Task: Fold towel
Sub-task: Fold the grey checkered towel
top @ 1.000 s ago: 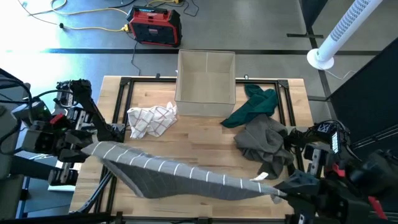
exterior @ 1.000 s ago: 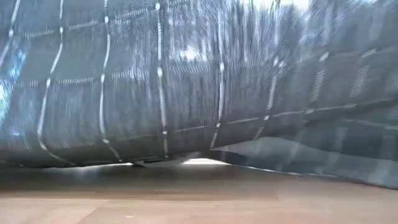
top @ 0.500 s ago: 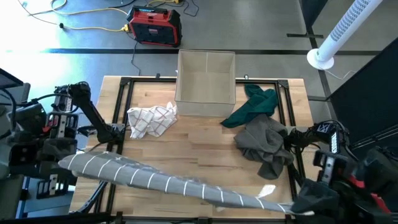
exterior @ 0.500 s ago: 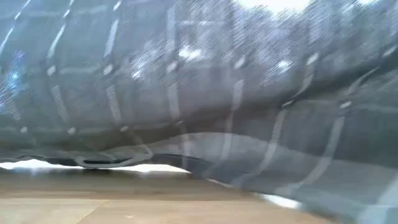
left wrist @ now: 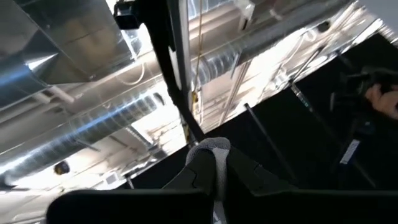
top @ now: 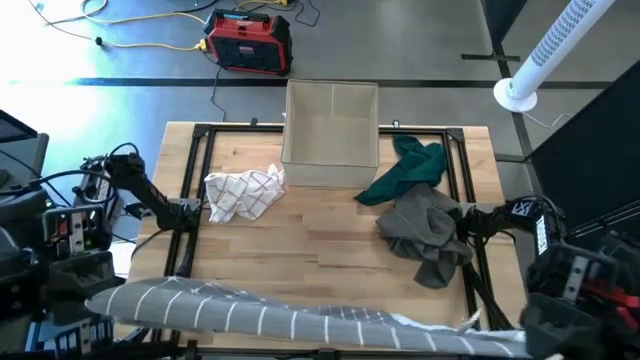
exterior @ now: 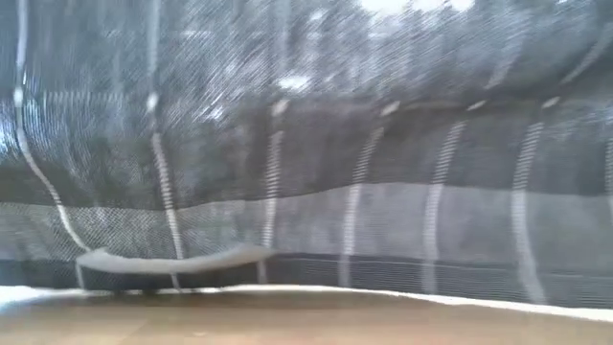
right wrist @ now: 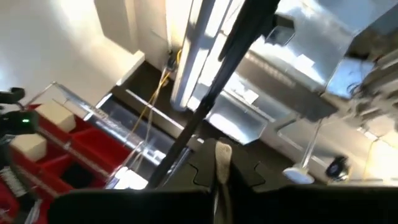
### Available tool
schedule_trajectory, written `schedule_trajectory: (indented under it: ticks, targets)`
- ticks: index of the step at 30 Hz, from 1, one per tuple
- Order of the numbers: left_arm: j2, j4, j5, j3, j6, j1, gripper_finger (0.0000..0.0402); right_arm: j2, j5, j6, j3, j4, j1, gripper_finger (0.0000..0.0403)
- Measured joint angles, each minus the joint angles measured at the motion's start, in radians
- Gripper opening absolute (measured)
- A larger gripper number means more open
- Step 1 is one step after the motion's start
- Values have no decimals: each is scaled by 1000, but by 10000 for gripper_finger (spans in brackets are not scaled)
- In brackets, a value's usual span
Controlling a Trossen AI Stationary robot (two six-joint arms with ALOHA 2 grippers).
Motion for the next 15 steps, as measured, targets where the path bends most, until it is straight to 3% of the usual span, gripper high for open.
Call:
schedule_trajectory:
  ticks: [9,15]
  targets:
    - [104,-27,-68,176,96,-3,0,1,-25,-72,0,53,39,0]
    - [128,-11,-169,199,83,-4,0,1,-13,-103,0,68,59,0]
